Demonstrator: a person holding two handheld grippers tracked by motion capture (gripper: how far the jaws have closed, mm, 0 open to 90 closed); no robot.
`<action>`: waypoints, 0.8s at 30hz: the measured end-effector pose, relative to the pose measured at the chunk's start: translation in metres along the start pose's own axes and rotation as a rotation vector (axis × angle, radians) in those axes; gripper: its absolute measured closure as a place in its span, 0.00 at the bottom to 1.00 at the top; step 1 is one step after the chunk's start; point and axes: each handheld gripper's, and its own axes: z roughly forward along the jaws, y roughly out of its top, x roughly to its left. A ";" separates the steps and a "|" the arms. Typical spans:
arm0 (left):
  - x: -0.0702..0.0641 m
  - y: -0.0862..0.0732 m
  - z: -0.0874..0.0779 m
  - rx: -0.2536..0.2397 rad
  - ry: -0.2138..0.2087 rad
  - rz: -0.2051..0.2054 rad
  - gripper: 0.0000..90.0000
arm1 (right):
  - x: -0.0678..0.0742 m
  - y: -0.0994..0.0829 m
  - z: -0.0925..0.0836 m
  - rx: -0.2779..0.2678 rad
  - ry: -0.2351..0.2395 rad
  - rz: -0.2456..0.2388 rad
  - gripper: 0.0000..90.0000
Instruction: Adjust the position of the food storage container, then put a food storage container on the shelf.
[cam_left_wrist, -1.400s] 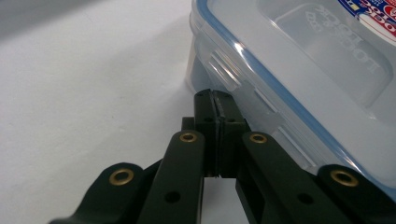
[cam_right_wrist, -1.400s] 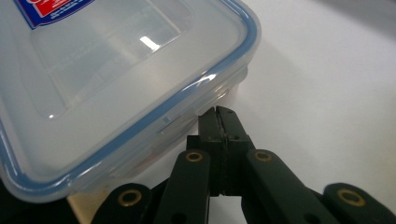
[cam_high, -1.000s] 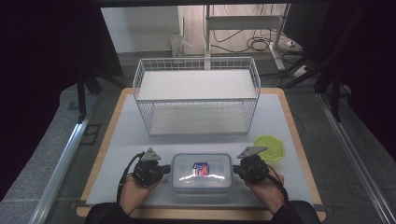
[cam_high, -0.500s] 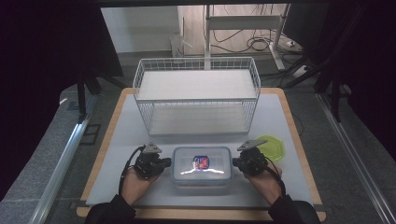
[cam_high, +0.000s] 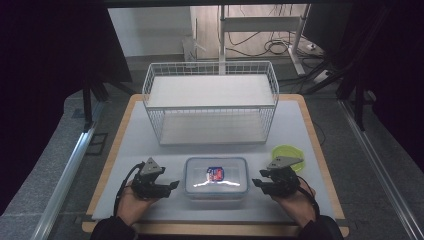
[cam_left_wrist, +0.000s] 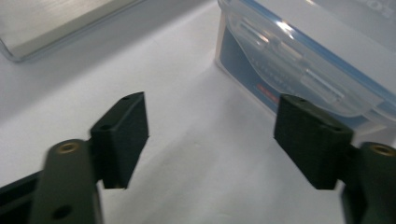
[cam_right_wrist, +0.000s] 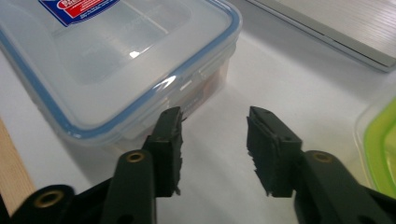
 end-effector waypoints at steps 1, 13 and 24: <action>0.000 -0.001 0.000 0.003 0.002 -0.001 0.25 | 0.000 0.000 0.000 0.000 0.000 0.000 0.59; 0.004 -0.003 0.000 -0.070 -0.021 -0.016 0.06 | -0.001 -0.001 -0.003 -0.040 0.014 0.028 0.41; 0.001 0.006 -0.009 -0.088 -0.058 -0.041 0.07 | -0.003 0.003 -0.001 -0.069 0.046 0.062 0.25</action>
